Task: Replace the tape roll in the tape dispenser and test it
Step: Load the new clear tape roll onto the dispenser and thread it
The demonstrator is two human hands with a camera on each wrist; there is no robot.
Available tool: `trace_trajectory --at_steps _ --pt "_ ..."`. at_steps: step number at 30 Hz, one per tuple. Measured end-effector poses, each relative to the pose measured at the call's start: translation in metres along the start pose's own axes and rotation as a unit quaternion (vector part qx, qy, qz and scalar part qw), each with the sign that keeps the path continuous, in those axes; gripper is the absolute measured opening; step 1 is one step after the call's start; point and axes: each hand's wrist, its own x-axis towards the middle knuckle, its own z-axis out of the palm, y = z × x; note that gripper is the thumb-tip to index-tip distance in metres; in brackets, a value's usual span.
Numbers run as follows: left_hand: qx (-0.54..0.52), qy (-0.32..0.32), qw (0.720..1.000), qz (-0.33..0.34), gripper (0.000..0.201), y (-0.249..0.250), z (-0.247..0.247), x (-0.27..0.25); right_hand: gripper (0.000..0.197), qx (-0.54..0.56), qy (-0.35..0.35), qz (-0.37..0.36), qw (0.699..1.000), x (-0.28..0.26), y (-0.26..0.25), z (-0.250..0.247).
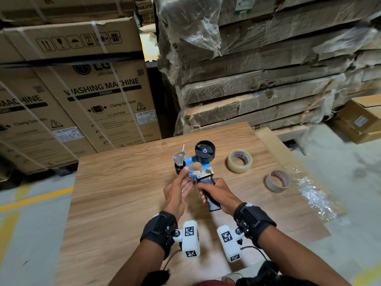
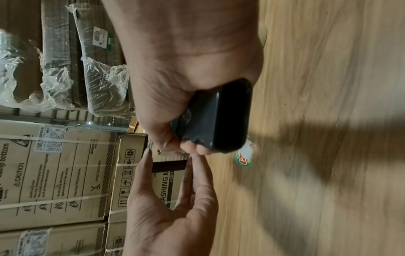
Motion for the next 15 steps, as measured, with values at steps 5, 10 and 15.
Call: trace_trajectory --at_steps 5,10,15 --pt "-0.012 0.017 1.0 0.012 0.029 -0.002 0.001 -0.001 0.014 0.021 0.01 0.011 1.0 -0.001 0.002 0.002" --pt "-0.011 0.028 0.999 0.028 0.037 -0.005 0.001 -0.004 0.015 0.026 0.029 -0.001 0.999 -0.006 0.001 0.009" --pt "-0.021 0.038 0.999 0.028 0.036 -0.01 0.006 -0.007 0.014 0.067 0.035 0.001 0.997 -0.006 0.003 0.013"
